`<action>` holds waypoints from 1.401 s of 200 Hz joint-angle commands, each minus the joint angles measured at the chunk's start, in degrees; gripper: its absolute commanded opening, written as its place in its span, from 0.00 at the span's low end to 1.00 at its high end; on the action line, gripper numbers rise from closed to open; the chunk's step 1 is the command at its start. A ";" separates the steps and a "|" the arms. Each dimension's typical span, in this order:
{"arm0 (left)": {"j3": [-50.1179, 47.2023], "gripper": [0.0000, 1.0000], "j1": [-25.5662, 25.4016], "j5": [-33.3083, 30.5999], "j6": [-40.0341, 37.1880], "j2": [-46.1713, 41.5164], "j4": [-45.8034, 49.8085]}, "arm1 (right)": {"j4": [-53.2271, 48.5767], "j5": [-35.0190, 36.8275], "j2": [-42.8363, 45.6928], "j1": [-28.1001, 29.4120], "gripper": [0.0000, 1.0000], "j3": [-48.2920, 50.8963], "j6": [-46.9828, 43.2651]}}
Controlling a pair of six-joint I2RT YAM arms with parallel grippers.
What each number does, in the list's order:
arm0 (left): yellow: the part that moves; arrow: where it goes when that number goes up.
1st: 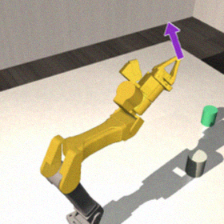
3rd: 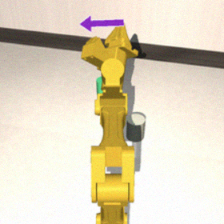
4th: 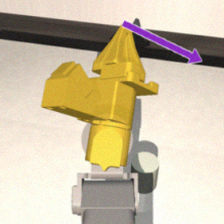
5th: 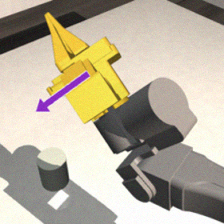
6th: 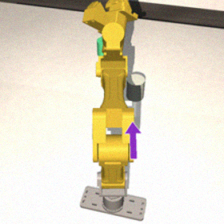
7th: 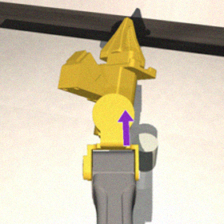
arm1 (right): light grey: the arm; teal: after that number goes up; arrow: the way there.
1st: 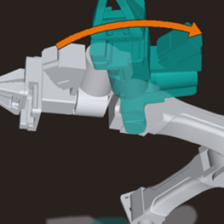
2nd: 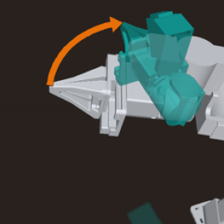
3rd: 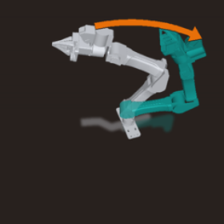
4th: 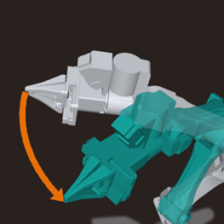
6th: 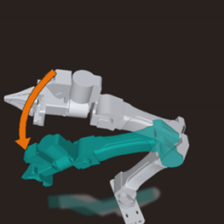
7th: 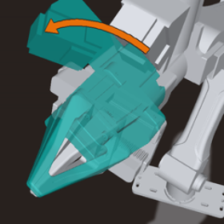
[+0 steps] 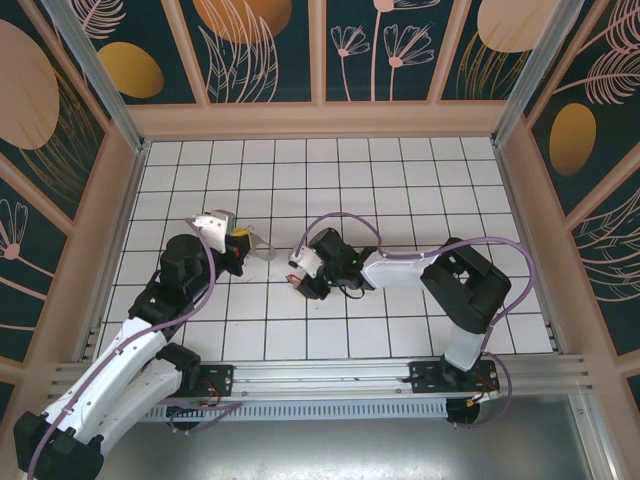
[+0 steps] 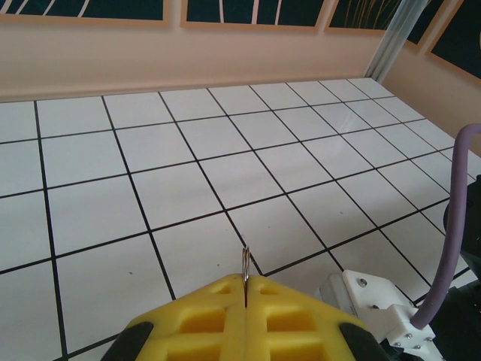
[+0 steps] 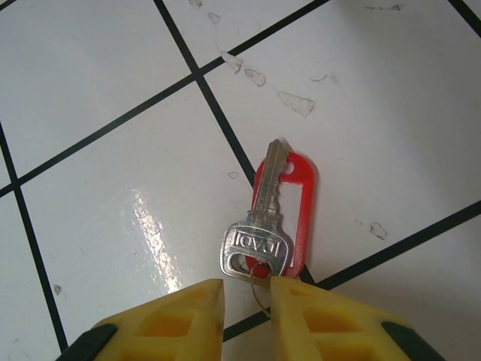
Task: Put the keys on the keyring
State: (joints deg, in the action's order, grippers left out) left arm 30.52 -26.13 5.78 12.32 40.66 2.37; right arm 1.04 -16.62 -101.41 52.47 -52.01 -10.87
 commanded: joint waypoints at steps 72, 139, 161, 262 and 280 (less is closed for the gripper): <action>0.24 0.00 0.29 0.99 0.67 -0.12 -2.89 | 0.00 0.16 -0.76 -0.52 0.20 0.53 -3.77; 0.06 0.00 0.30 0.83 0.80 -0.30 -2.90 | 0.41 -1.46 0.86 -0.51 0.24 1.56 -5.55; 0.07 0.00 0.33 0.81 0.81 -0.57 -2.72 | -0.24 -2.17 0.38 -0.52 0.24 1.37 -6.82; -0.02 0.00 0.29 0.48 1.06 -1.11 -2.37 | -1.05 -1.65 -0.79 -0.40 0.14 -0.45 -9.44; 0.00 0.00 0.29 0.46 1.13 -1.12 -2.26 | -0.47 -1.83 -0.54 -0.44 0.13 -0.24 -9.54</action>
State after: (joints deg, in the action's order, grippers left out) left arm 30.52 -26.13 5.98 12.34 40.49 2.37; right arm 0.12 -17.69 -101.41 52.21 -51.29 -19.22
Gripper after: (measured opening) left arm 0.043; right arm 0.134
